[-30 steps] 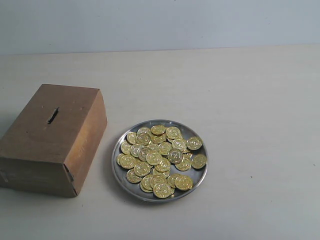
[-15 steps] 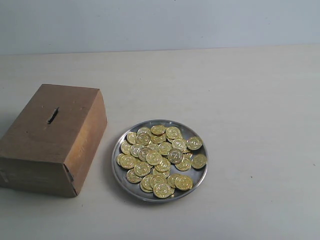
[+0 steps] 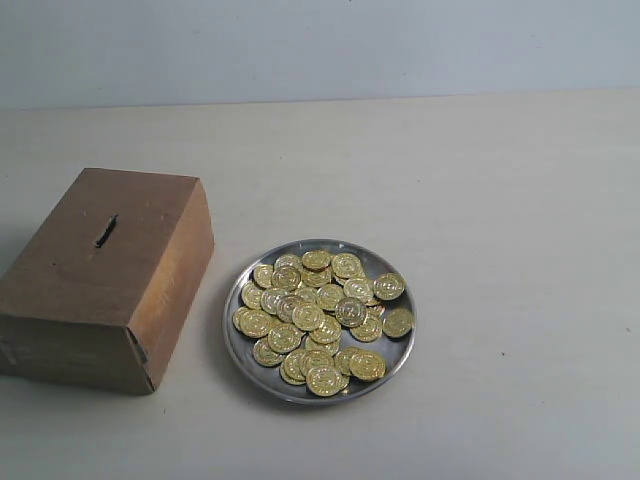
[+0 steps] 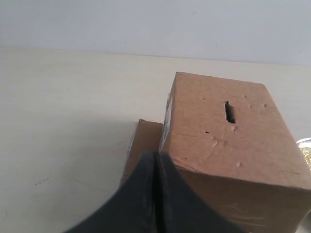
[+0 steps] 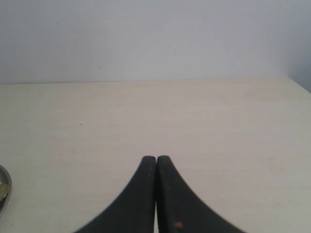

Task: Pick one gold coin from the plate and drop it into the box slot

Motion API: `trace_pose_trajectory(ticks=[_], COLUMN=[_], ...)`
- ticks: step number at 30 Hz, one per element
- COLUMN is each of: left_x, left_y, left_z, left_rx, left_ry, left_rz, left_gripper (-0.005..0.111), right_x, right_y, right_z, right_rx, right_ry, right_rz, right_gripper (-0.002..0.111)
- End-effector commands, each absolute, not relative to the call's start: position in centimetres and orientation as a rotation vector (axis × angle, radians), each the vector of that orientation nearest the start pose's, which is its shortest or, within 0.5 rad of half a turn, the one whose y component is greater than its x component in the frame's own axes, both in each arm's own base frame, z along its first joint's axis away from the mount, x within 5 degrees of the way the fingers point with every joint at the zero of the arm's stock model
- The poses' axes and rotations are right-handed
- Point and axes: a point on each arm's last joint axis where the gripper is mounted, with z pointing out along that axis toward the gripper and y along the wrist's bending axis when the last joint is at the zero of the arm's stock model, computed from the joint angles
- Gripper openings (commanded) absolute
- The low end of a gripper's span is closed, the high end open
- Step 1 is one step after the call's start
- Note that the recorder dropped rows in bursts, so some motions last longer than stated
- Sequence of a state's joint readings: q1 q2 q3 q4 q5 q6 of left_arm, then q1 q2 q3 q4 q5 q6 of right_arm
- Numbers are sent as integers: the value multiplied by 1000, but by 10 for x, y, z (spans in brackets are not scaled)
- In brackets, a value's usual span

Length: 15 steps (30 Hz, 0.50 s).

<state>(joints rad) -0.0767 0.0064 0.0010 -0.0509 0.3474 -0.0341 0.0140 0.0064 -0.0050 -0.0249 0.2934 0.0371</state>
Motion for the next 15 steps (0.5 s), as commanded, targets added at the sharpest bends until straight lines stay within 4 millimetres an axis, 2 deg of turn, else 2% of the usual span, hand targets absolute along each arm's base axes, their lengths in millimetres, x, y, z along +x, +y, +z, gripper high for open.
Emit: trace_pose_trajectory(ticks=[1,15], left_x=[53,53], left_y=[-6,-6], left_z=[182,181], left_rx=[8,82], left_ry=[1832,1835], left_rz=[-137,-81], left_gripper=[0,0], right_x=[55,55], right_y=[0,0], right_z=[187,187], right_rx=[-8,-8], right_ry=[1769,1769], right_rz=[6,6], right_gripper=[0,0])
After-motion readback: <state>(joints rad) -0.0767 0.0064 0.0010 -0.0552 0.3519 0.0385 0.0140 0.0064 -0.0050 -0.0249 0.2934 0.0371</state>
